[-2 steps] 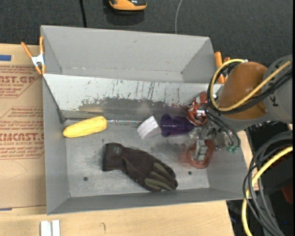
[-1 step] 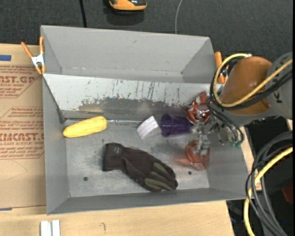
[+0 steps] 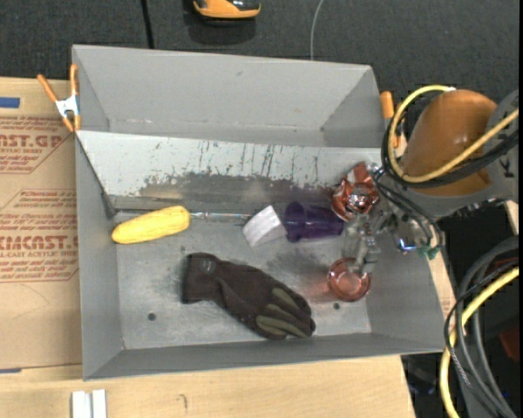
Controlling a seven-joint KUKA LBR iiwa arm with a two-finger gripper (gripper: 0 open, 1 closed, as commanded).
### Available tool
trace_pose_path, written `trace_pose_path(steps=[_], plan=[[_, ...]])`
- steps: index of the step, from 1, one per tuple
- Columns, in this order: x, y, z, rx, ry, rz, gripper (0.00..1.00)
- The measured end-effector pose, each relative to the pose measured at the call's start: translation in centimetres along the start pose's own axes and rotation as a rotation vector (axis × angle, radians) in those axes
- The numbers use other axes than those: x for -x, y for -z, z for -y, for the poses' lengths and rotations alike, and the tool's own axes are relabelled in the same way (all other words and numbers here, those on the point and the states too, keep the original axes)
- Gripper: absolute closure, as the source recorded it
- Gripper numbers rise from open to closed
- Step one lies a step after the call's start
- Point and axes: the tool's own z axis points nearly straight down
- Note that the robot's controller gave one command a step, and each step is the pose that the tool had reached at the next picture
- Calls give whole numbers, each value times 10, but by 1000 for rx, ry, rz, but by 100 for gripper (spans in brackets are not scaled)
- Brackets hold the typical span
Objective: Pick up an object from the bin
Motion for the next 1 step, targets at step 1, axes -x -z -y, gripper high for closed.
trace_pose_path(steps=[1], plan=[[18,-71,-12,-5,53,26,0]])
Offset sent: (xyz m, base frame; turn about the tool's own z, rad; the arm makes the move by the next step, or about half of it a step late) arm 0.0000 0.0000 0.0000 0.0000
